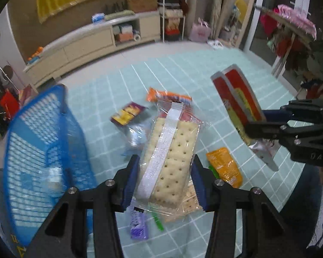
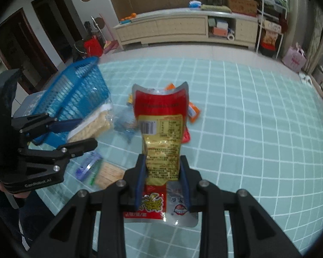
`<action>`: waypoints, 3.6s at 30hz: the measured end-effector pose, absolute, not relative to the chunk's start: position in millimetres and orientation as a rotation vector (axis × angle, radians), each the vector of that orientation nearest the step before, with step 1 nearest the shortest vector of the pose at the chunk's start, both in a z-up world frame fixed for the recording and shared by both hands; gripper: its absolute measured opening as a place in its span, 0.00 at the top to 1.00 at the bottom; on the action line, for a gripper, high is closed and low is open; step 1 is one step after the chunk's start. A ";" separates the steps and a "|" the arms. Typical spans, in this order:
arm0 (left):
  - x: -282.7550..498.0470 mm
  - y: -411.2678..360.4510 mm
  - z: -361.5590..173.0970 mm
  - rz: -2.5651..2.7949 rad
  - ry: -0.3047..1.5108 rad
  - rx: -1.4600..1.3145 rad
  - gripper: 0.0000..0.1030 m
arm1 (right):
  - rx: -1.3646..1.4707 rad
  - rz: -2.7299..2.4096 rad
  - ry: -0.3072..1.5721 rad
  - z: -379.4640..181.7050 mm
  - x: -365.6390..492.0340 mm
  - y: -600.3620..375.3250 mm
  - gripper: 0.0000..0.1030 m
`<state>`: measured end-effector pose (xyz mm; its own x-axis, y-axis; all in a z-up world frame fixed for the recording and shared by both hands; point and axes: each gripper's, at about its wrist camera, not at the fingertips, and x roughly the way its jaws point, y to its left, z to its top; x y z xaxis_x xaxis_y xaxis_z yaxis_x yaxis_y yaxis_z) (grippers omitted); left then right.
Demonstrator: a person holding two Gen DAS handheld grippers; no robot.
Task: Organize snacks
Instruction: 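Carry the cracker pack over the basket and open the left tool to drop it, then lower the held chip bag into the basket with the right tool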
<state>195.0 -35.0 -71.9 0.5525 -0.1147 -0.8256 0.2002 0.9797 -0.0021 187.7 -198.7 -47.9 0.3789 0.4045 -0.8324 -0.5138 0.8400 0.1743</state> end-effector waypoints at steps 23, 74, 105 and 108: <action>137.2 96.6 19.9 0.031 0.811 0.011 0.56 | -0.232 0.719 0.853 37.2 159.6 -61.8 0.67; 166.9 201.1 -36.2 0.180 0.914 -0.106 0.20 | -0.313 0.823 1.002 -16.2 211.4 69.3 0.66; 148.2 199.7 -37.9 0.186 0.906 -0.189 0.20 | -0.353 0.784 1.043 -22.7 221.3 81.0 0.23; 142.5 184.3 -30.6 0.167 0.899 -0.180 0.20 | -0.342 0.778 1.023 -11.2 212.0 61.8 0.23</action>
<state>142.5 184.3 -30.6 0.6114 0.0685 -0.7883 -0.2192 0.9719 -0.0855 212.0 61.8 -11.2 0.2888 0.4173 -0.8617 -0.7185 0.6893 0.0930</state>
